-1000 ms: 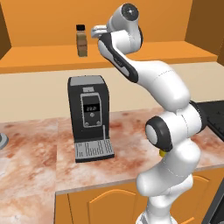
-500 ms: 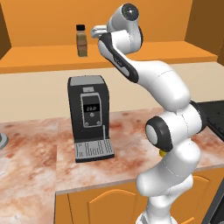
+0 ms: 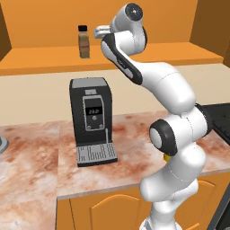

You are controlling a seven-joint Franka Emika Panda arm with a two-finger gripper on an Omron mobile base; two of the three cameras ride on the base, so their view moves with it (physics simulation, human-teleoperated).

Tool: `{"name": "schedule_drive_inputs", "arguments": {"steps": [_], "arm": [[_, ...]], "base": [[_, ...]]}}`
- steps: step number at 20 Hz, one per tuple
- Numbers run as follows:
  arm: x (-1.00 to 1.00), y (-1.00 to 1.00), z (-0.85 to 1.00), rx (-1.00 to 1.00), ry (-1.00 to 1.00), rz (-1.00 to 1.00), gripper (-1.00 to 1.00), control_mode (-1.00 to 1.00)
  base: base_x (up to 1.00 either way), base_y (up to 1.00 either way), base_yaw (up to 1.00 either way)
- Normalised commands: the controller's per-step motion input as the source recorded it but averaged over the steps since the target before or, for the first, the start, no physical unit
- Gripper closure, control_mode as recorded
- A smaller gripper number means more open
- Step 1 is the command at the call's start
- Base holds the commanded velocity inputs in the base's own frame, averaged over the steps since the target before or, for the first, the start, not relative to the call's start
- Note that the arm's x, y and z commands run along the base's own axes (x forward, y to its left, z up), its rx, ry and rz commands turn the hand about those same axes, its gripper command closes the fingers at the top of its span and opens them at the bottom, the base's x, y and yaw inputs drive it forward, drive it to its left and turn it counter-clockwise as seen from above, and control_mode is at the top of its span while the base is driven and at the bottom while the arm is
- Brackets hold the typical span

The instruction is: Pick the cinnamon and honey bottle from the cabinet and place them next to the mug.

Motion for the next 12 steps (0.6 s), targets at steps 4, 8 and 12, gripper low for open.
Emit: {"name": "schedule_drive_inputs", "arguments": {"steps": [4,8,12], "arm": [[-0.05,-0.02,0.00,0.00,-0.01,0.00,1.00,-1.00],[-0.67,-0.29,0.00,0.05,-0.13,0.00,1.00,-1.00],[-0.99,-0.50,0.00,0.10,-0.20,0.00,1.00,-1.00]], "base": [[0.00,0.00,0.00],[0.00,0.00,0.00],[0.00,0.00,0.00]]}}
